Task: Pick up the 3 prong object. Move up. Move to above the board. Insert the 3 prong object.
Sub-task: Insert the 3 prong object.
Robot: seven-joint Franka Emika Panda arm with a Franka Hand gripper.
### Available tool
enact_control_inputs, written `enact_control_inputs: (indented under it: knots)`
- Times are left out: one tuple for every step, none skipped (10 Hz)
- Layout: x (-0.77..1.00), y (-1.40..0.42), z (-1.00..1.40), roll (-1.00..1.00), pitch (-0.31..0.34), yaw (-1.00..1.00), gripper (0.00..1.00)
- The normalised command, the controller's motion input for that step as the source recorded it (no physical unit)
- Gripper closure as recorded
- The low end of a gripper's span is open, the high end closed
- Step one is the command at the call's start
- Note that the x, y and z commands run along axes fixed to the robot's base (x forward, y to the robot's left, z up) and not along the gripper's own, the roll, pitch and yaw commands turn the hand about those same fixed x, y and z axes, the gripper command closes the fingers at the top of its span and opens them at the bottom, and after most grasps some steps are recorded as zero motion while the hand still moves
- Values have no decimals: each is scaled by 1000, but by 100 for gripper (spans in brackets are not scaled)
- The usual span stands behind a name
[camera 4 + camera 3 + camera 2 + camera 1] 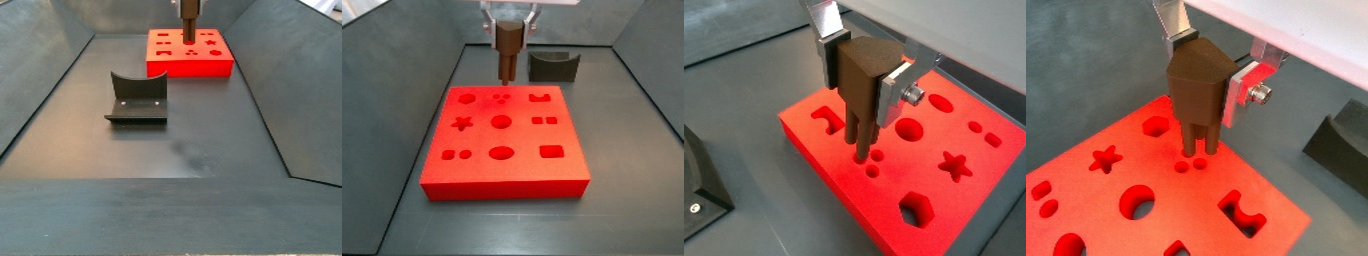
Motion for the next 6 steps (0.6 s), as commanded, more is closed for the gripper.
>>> enact_control_inputs:
  knots:
    - [-46,-20,-146,0,-49,0,100]
    - [-17,-14,-109,0,-70,0,100]
    - [-29,0,-111,0,-66,0,100]
    - [-40,0,0,0,0,0,100]
    - [-146,0,-20,11,0,-11,100]
    - [-117,0,-40,0,0,0,100]
